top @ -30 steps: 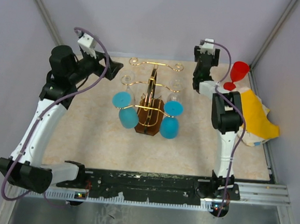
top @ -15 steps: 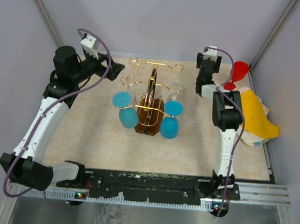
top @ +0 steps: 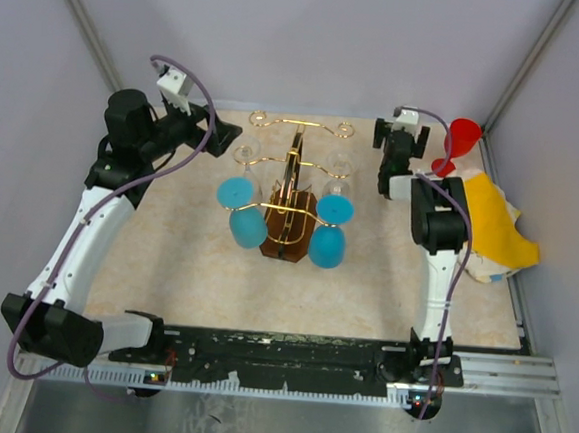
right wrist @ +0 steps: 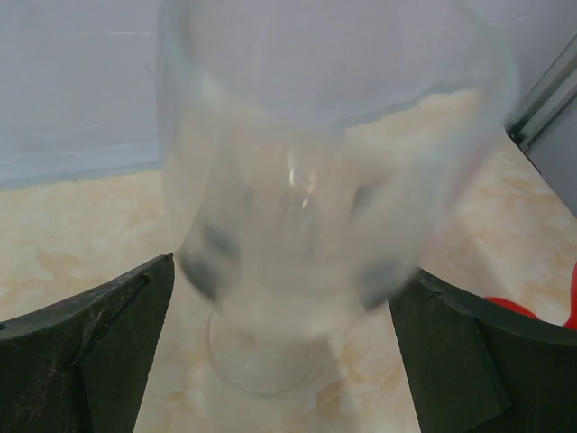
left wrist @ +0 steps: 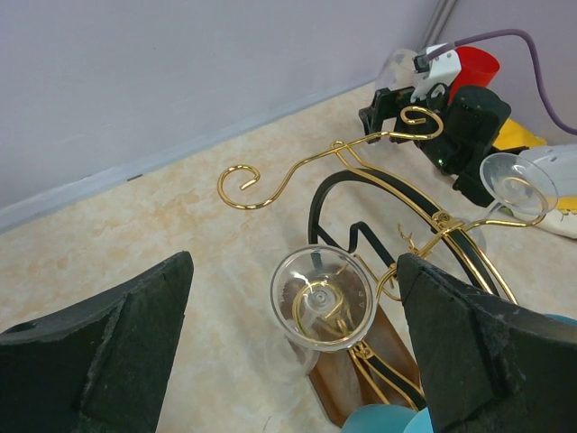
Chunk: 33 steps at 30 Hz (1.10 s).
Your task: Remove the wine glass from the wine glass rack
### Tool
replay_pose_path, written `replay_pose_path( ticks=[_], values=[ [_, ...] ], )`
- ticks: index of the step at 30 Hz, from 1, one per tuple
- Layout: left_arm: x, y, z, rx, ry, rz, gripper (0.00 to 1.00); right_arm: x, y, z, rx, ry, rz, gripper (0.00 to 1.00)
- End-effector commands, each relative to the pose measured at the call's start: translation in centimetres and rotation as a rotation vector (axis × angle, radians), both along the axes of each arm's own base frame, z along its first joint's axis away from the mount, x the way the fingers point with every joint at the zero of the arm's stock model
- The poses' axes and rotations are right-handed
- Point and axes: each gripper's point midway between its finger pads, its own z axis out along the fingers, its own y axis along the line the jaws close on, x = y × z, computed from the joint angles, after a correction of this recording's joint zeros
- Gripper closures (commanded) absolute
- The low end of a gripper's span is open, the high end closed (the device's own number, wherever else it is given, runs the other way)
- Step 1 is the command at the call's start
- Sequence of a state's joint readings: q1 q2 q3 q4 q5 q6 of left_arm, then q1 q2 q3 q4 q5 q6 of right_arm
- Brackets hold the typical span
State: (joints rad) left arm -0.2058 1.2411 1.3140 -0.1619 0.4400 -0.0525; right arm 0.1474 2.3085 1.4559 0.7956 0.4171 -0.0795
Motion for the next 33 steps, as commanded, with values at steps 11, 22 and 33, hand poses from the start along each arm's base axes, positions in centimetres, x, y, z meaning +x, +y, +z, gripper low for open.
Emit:
replay_pose_path(
  ticks=[11, 22, 33],
  values=[
    [-0.9, -0.2, 1.3, -0.015, -0.008, -0.035, 0.00, -6.2, -0.2, 8.7, 0.115, -0.056, 0.017, 0.01],
    [-2.6, 0.5, 0.9, -0.014, 0.034, -0.013, 0.01, -13.0, 1.7, 11.0, 0.177, 0.082, 0.106, 0.01],
    [-3.2, 1.6, 0.0, -0.006, 0.100, 0.049, 0.02, -25.3, 9.4, 18.6, 0.674, 0.326, 0.371, 0.71]
  ],
)
